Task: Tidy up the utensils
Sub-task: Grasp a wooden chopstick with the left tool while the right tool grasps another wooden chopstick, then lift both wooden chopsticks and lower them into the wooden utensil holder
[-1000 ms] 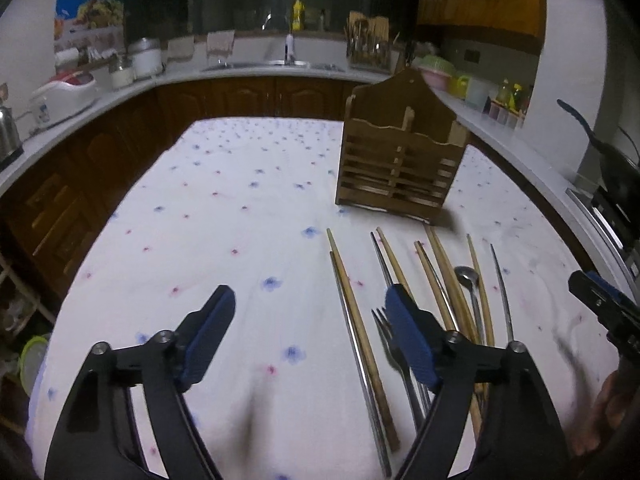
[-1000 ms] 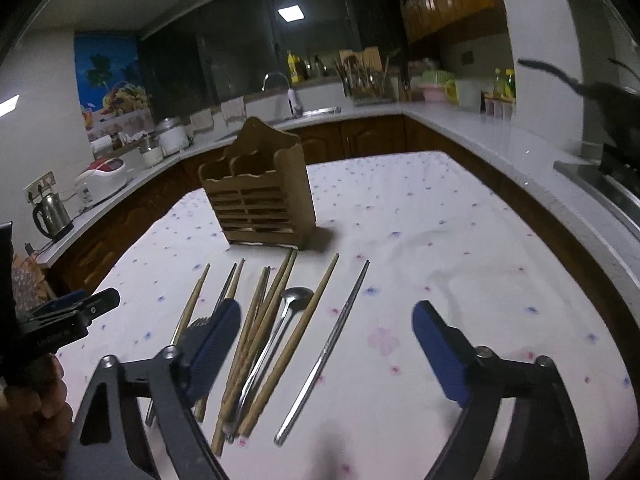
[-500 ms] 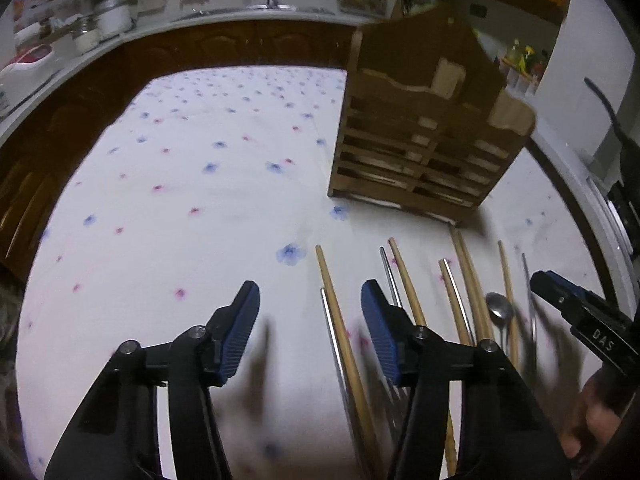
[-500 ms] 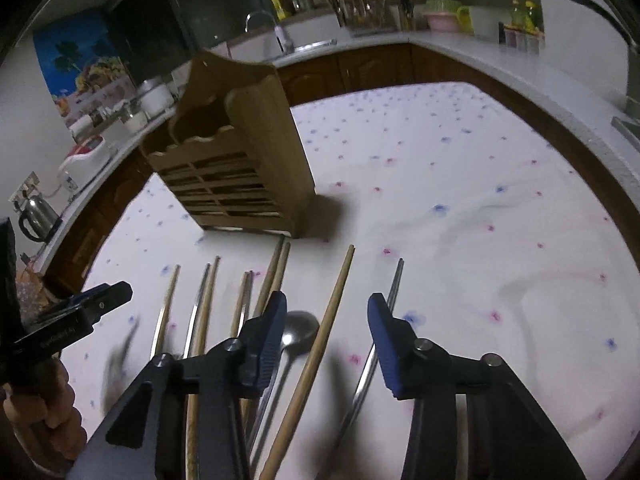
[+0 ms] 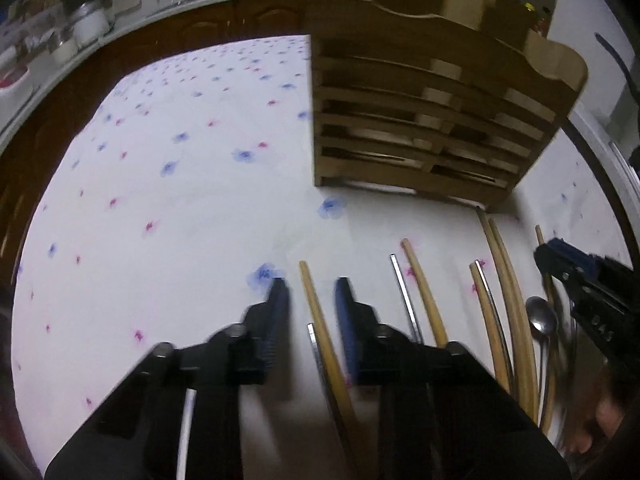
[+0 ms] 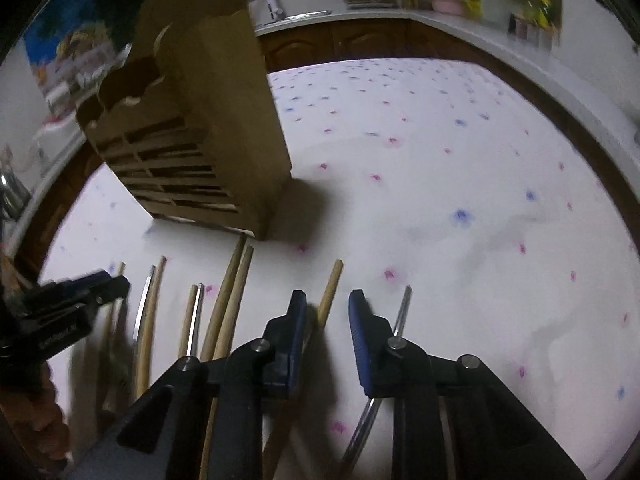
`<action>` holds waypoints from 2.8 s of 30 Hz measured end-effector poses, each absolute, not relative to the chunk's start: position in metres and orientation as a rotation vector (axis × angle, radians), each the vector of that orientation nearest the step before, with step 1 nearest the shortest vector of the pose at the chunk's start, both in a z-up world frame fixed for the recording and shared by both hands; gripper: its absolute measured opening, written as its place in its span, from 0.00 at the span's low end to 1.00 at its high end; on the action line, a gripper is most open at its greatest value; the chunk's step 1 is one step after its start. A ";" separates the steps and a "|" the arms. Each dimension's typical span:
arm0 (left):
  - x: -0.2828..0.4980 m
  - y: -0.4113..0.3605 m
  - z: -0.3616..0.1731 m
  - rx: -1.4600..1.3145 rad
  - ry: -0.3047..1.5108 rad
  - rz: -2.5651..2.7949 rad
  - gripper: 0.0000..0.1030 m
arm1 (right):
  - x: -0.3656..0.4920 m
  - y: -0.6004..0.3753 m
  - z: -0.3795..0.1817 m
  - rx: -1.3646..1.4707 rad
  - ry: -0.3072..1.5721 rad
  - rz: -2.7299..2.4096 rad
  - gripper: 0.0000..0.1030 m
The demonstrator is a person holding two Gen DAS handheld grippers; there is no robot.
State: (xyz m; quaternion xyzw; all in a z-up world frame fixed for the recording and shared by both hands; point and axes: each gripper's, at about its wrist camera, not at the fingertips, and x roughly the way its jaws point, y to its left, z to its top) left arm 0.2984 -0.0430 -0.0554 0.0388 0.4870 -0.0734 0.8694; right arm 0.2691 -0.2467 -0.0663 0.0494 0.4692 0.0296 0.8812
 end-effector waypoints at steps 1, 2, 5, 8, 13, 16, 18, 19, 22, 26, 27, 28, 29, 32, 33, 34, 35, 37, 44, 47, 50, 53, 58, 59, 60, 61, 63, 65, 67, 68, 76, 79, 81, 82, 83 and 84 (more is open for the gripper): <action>0.298 -0.046 -0.055 0.084 1.017 -0.162 0.07 | 0.269 -0.242 -0.066 0.069 0.973 0.053 0.17; 0.298 -0.047 -0.055 0.082 1.017 -0.166 0.07 | 0.269 -0.239 -0.067 0.038 0.966 0.048 0.15; 0.294 -0.044 -0.052 0.035 1.019 -0.205 0.06 | 0.267 -0.237 -0.066 0.028 0.956 0.061 0.07; 0.285 -0.037 -0.041 0.001 0.993 -0.220 0.06 | 0.262 -0.248 -0.063 0.127 0.960 0.107 0.05; 0.265 -0.026 -0.011 -0.090 0.930 -0.264 0.05 | 0.241 -0.260 -0.035 0.226 0.897 0.151 0.05; 0.252 -0.020 0.013 -0.111 0.877 -0.281 0.05 | 0.228 -0.259 -0.016 0.251 0.855 0.165 0.05; 0.242 -0.014 0.028 -0.124 0.843 -0.290 0.05 | 0.219 -0.260 -0.001 0.259 0.824 0.181 0.05; 0.234 -0.013 0.035 -0.131 0.830 -0.294 0.05 | 0.215 -0.258 0.005 0.261 0.811 0.186 0.05; 0.218 -0.007 0.057 -0.151 0.782 -0.301 0.05 | 0.202 -0.256 0.026 0.261 0.764 0.204 0.05; 0.196 0.002 0.087 -0.170 0.711 -0.306 0.04 | 0.186 -0.253 0.060 0.260 0.687 0.227 0.05; 0.191 0.006 0.096 -0.175 0.688 -0.308 0.04 | 0.182 -0.252 0.067 0.259 0.672 0.231 0.05; 0.187 0.008 0.102 -0.177 0.671 -0.307 0.04 | 0.179 -0.252 0.075 0.259 0.652 0.237 0.05; 0.184 0.010 0.108 -0.178 0.654 -0.305 0.04 | 0.176 -0.253 0.083 0.257 0.630 0.241 0.05; 0.174 0.015 0.125 -0.184 0.603 -0.303 0.04 | 0.171 -0.253 0.107 0.244 0.566 0.243 0.05; 0.173 0.017 0.131 -0.182 0.584 -0.298 0.04 | 0.170 -0.253 0.113 0.243 0.550 0.244 0.05; 0.172 0.017 0.134 -0.182 0.573 -0.296 0.04 | 0.168 -0.253 0.116 0.242 0.539 0.245 0.05; 0.171 0.018 0.137 -0.184 0.565 -0.298 0.04 | 0.168 -0.253 0.122 0.239 0.526 0.243 0.05; 0.172 0.020 0.142 -0.186 0.553 -0.296 0.04 | 0.170 -0.253 0.129 0.237 0.505 0.240 0.05; 0.180 0.022 0.157 -0.190 0.506 -0.285 0.04 | 0.179 -0.257 0.146 0.254 0.449 0.233 0.05; 0.191 0.021 0.166 -0.190 0.481 -0.279 0.04 | 0.187 -0.259 0.153 0.258 0.422 0.228 0.05; 0.201 0.021 0.177 -0.191 0.451 -0.277 0.04 | 0.195 -0.262 0.160 0.271 0.394 0.223 0.05; 0.217 0.021 0.193 -0.192 0.413 -0.271 0.04 | 0.207 -0.266 0.172 0.285 0.354 0.214 0.05; 0.247 0.014 0.216 -0.197 0.347 -0.265 0.04 | 0.233 -0.272 0.191 0.306 0.290 0.194 0.05; 0.253 0.012 0.218 -0.198 0.342 -0.264 0.04 | 0.240 -0.273 0.193 0.312 0.282 0.192 0.05; 0.261 0.010 0.218 -0.201 0.340 -0.261 0.04 | 0.246 -0.273 0.194 0.315 0.274 0.187 0.05; 0.270 0.009 0.217 -0.206 0.340 -0.256 0.04 | 0.254 -0.274 0.194 0.317 0.269 0.182 0.05; 0.286 0.007 0.213 -0.215 0.342 -0.245 0.04 | 0.264 -0.272 0.191 0.321 0.265 0.179 0.05; 0.303 0.006 0.201 -0.233 0.356 -0.237 0.04 | 0.278 -0.270 0.183 0.314 0.266 0.171 0.05; 0.316 0.005 0.186 -0.248 0.371 -0.229 0.04 | 0.286 -0.269 0.173 0.312 0.266 0.171 0.05; 0.321 0.005 0.179 -0.255 0.380 -0.222 0.04 | 0.290 -0.268 0.166 0.309 0.269 0.166 0.05; 0.350 0.008 0.117 -0.329 0.469 -0.199 0.04 | 0.317 -0.268 0.107 0.334 0.344 0.137 0.05; 0.355 0.006 0.106 -0.321 0.493 -0.199 0.05 | 0.321 -0.268 0.093 0.346 0.365 0.131 0.05; 0.355 0.004 0.104 -0.311 0.494 -0.187 0.06 | 0.324 -0.267 0.088 0.342 0.384 0.133 0.05; 0.354 0.003 0.104 -0.305 0.490 -0.188 0.06 | 0.324 -0.266 0.086 0.339 0.387 0.133 0.05; 0.354 0.004 0.104 -0.303 0.490 -0.189 0.06 | 0.325 -0.265 0.085 0.335 0.387 0.132 0.05; 0.354 0.005 0.104 -0.303 0.492 -0.191 0.06 | 0.326 -0.266 0.084 0.336 0.394 0.132 0.05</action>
